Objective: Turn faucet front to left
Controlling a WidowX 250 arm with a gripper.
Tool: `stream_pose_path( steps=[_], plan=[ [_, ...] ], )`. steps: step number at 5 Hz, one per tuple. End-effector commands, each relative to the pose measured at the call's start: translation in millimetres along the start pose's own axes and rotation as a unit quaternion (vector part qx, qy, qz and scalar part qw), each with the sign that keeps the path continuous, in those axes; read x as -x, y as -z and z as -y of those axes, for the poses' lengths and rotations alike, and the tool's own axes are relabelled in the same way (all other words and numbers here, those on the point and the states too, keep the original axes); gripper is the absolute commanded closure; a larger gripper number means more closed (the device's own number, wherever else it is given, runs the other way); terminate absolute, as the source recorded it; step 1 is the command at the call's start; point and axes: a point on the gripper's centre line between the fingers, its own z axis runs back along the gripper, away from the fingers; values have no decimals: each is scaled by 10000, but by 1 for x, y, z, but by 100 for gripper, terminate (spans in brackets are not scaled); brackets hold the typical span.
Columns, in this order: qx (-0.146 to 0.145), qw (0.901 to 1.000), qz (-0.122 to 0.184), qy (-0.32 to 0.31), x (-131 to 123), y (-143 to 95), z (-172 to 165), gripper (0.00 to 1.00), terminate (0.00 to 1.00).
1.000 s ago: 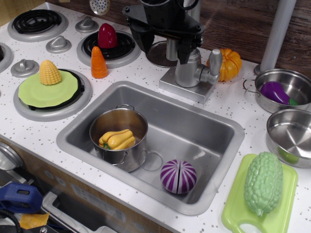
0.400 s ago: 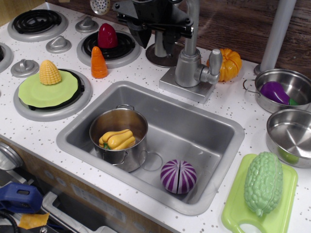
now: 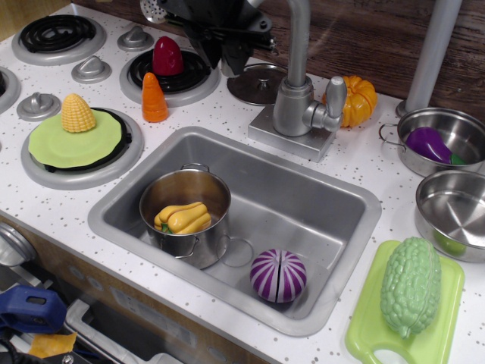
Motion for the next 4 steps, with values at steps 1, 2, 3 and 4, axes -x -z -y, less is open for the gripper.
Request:
stream_pose_path(
  steps=[1,2,3,4],
  plan=[
    [61,9994,322,148,-23,18,-30,100,0],
    [12,9987,428,279,-34,28,-37,100,0],
    [-123,9974,644,303,-36,38,-38,100,0],
    [-259,9952,875,365,-41,47,-37,100,0]
  ],
)
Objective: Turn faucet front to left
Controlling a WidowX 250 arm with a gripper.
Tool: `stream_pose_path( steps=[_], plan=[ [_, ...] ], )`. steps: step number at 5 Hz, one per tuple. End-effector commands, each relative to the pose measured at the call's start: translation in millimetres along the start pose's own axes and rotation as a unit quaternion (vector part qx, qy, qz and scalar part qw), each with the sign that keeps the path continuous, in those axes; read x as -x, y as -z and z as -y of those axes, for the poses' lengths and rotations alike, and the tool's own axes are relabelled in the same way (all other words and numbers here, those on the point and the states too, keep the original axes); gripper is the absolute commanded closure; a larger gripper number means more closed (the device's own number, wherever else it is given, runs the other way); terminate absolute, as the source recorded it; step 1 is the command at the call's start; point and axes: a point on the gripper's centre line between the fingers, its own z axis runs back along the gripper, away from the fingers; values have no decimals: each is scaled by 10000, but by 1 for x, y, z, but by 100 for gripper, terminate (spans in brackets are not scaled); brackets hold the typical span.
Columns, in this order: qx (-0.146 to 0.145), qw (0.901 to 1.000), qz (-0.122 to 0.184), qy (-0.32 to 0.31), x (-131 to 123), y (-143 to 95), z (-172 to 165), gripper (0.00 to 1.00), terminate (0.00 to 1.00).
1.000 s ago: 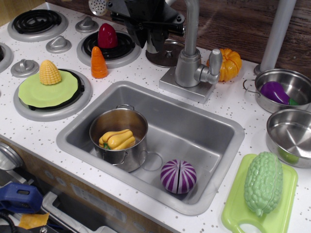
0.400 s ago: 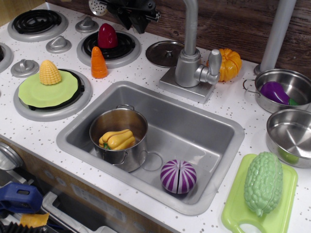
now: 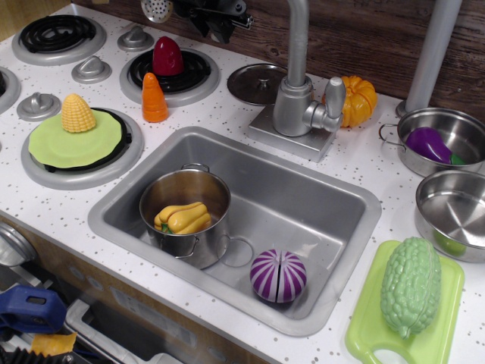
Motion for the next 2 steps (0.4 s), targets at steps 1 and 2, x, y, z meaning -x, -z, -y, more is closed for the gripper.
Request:
stream_pose_path(
  steps=[1,2],
  plan=[
    [-247,9993,214,166,0,16,-3,100,0],
    [-331,9989,247,221,-2,17,-1,100,100]
  ],
)
